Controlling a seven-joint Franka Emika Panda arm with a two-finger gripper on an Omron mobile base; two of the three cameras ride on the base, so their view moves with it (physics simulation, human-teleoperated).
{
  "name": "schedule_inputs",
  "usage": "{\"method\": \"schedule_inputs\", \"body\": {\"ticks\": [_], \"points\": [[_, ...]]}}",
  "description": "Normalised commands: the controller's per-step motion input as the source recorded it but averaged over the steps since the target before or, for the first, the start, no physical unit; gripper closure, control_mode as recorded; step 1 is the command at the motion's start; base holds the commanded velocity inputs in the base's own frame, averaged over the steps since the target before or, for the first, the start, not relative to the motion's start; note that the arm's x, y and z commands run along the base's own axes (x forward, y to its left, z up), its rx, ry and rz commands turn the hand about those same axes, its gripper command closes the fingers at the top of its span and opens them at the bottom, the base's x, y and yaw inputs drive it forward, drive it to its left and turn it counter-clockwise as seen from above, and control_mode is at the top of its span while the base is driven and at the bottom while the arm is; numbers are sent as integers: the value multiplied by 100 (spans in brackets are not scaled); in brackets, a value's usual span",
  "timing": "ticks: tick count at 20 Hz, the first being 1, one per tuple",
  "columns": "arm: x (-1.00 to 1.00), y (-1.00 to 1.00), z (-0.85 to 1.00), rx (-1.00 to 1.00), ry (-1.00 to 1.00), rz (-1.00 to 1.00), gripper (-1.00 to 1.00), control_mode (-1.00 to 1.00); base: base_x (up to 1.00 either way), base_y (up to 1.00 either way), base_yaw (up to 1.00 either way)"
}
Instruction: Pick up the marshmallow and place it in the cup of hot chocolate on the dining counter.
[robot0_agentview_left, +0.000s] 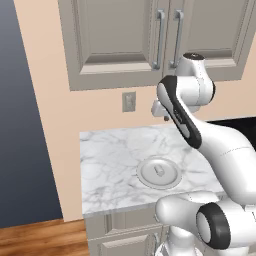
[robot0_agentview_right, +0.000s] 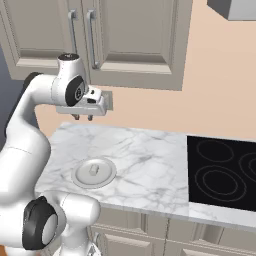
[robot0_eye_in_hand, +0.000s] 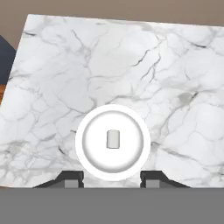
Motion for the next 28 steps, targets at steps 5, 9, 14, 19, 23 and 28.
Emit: {"method": "schedule_inputs", "body": {"ticks": [5, 9, 14, 19, 23, 28], "points": [[-69, 0, -3, 0, 2, 1, -100, -100, 0, 0, 0], [-80, 5, -54, 0, 16, 0, -100, -100, 0, 0, 0], [-10, 3, -80, 7, 25, 0, -100, -100, 0, 0, 0], [1, 0, -75, 5, 17, 0, -100, -100, 0, 0, 0], [17, 0, -62, -4, 21, 0, -100, -100, 0, 0, 0], [32, 1, -55, -7, 17, 0, -100, -100, 0, 0, 0]]}}
